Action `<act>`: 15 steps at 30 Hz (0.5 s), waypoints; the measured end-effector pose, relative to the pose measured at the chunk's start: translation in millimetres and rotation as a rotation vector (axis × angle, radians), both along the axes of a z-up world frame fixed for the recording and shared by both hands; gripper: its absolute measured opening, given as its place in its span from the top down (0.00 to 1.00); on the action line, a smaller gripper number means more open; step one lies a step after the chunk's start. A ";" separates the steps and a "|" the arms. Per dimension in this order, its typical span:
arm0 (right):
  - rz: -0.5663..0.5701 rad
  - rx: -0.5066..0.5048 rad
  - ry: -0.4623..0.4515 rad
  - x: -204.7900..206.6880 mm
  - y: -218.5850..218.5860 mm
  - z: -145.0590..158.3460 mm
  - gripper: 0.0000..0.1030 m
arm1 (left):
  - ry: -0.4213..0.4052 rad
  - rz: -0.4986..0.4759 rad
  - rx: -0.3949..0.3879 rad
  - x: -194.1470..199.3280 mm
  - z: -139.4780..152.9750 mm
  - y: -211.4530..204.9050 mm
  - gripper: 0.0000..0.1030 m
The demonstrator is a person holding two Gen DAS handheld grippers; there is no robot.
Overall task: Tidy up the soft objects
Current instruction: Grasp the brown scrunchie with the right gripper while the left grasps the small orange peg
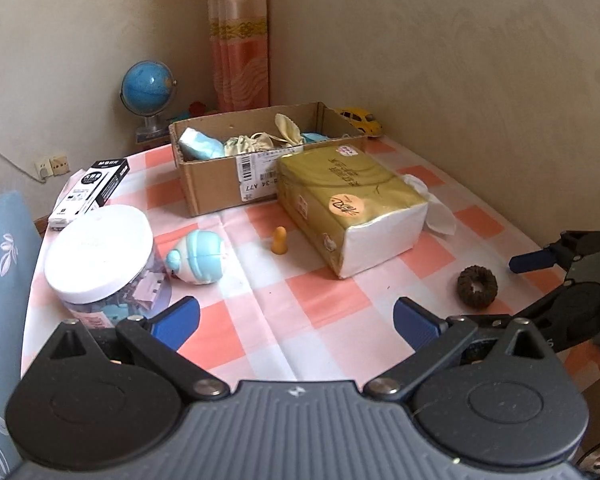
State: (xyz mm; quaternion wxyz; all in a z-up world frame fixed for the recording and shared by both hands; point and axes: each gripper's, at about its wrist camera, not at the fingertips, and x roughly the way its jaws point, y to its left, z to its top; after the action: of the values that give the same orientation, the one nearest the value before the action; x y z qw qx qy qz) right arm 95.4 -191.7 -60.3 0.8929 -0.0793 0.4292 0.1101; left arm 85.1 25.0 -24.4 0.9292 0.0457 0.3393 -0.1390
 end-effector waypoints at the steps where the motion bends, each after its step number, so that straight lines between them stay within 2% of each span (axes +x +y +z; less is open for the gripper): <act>1: 0.000 0.008 -0.007 -0.4 -0.6 -0.6 0.00 | -0.006 -0.009 0.003 -0.5 -0.8 -1.7 0.01; 11: 0.032 0.034 -0.016 4.5 -4.8 -1.6 0.00 | 0.043 0.006 -0.011 18.6 -11.7 -3.0 0.01; 15: 0.032 0.043 -0.025 2.9 -6.5 -2.5 0.00 | 0.042 0.016 0.013 28.0 -16.1 -4.1 0.01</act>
State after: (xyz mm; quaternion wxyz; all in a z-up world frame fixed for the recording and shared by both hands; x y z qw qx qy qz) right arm 98.3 -198.2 -62.8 0.8978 -0.0684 0.4144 0.1327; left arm 113.1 20.9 -40.4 0.9228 0.0461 0.3598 -0.1302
